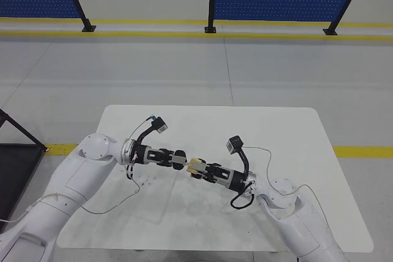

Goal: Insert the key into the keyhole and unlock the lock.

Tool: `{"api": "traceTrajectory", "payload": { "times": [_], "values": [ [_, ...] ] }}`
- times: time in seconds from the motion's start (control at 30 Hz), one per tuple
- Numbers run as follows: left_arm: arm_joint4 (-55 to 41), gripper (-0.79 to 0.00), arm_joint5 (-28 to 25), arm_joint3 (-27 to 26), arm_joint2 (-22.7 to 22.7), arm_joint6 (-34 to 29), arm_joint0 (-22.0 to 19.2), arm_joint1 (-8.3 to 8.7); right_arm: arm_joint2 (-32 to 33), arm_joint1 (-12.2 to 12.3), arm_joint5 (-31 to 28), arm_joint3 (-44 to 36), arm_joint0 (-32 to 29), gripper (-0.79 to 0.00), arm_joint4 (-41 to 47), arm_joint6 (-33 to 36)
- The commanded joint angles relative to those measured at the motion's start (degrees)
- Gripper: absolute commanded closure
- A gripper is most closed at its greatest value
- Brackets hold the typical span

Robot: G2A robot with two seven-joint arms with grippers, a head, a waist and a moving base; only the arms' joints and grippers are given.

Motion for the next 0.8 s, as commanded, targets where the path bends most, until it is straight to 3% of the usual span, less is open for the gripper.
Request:
{"api": "traceTrajectory", "payload": {
  "times": [0.0,0.77],
  "values": [
    [0.2,0.0,0.2,-0.1,0.0,0.0,0.1,-0.13,0.0,0.0,0.0,0.0,0.0,0.0,0.0,0.0],
    [3.7,0.0,-1.4,-2.8,-2.7,0.2,3.0,-0.15,0.0,0.0,0.0,0.0,0.0,0.0,0.0,0.0]
  ]
}}
